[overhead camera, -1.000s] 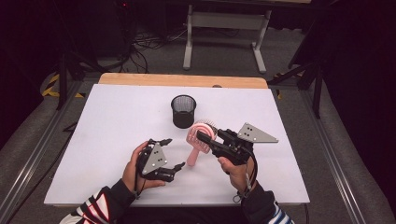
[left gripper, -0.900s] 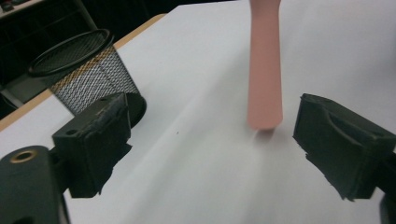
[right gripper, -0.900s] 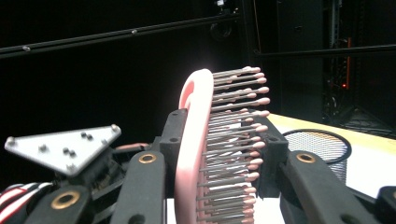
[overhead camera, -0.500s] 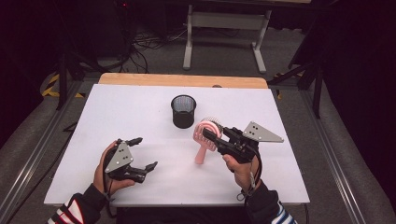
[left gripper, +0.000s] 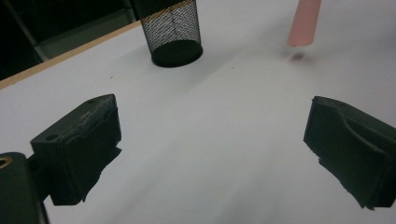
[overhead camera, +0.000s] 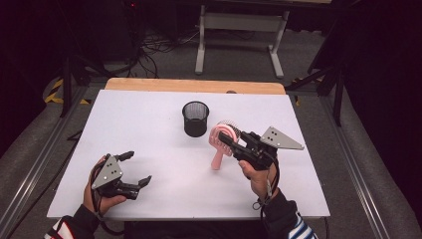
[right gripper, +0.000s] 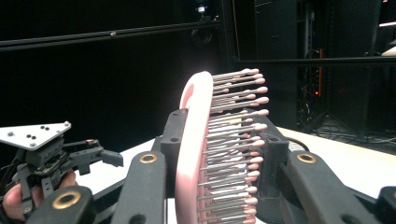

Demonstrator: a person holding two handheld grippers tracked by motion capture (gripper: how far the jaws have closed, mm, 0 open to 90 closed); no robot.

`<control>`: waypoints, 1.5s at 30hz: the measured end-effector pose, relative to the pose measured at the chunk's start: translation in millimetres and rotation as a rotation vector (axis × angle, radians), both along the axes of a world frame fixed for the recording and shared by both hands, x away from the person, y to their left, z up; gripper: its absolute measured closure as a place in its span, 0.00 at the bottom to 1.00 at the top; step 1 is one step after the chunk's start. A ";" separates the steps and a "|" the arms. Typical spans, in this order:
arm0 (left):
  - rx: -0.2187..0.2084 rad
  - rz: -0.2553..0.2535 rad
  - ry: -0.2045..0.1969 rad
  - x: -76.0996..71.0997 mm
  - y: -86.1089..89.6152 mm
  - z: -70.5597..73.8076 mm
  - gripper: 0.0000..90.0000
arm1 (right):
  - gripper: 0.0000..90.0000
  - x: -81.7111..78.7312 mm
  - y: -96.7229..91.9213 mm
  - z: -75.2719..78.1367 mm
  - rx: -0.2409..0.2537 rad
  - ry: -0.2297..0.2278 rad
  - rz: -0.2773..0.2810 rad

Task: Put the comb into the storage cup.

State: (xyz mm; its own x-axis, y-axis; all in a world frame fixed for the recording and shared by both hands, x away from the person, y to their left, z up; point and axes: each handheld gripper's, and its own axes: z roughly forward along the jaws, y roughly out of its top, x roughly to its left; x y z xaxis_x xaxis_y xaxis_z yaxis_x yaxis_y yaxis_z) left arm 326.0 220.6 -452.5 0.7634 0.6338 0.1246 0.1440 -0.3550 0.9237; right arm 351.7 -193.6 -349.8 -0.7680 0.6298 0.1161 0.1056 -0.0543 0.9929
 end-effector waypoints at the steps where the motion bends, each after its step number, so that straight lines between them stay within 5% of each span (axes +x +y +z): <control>1: -0.009 0.001 0.005 -0.3 1.1 -0.6 0.05 | 0.71 0.8 -0.4 0.4 -0.001 0.000 -0.003; 5: 0.023 0.004 0.009 -1.9 2.9 -3.8 0.05 | 0.71 5.5 -1.4 2.6 -0.005 -0.006 -0.016; 24: 0.019 -0.019 0.021 -2.2 -0.2 -7.0 0.06 | 0.71 34.2 -1.6 33.1 -0.015 -0.068 -0.109; 45: 0.009 -0.023 0.032 -2.0 -0.4 -7.3 0.05 | 0.71 47.9 7.3 60.0 -0.017 -0.116 -0.123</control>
State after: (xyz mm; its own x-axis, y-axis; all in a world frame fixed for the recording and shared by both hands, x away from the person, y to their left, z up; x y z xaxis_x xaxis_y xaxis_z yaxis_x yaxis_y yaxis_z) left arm 324.0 220.2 -459.8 0.7813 0.6153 0.1052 0.1656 -0.3668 0.9154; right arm 399.6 -186.3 -289.9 -0.6924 0.7212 0.0196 -0.0162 -0.0426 0.9990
